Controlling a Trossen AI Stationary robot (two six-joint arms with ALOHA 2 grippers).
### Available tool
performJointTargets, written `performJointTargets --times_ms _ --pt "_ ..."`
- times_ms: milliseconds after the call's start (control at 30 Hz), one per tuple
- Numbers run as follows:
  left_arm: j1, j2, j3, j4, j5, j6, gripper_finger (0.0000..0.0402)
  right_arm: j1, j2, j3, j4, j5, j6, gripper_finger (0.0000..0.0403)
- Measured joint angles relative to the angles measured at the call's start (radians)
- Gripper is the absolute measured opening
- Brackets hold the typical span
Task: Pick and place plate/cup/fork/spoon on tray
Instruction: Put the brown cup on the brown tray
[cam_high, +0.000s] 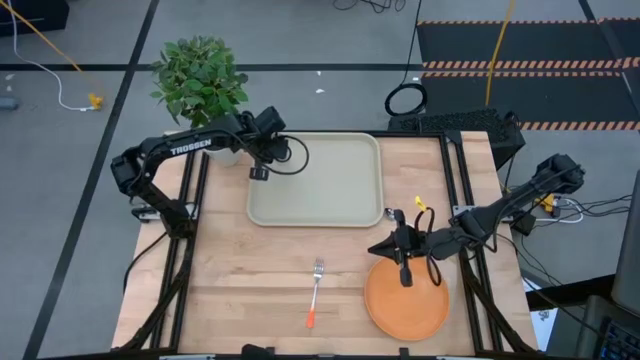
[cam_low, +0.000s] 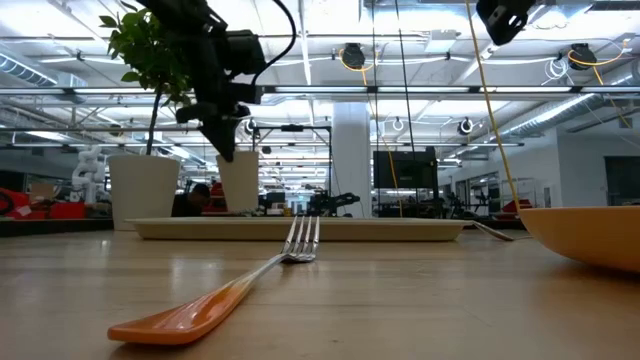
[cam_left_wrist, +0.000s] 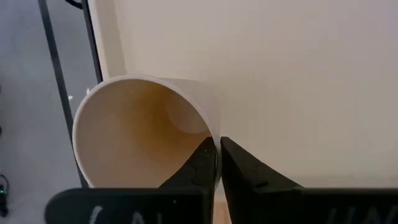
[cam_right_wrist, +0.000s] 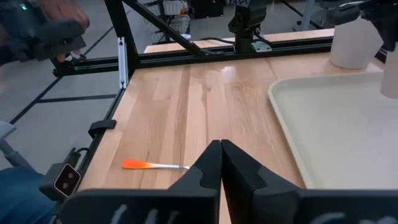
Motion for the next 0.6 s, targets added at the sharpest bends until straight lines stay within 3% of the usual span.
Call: performJointTargets --times_ms 600 --pt "0.095 0.014 0.0 0.052 0.029 -0.018 0.0011 -0.008 0.007 0.0 0.0 0.0 -0.028 0.0"
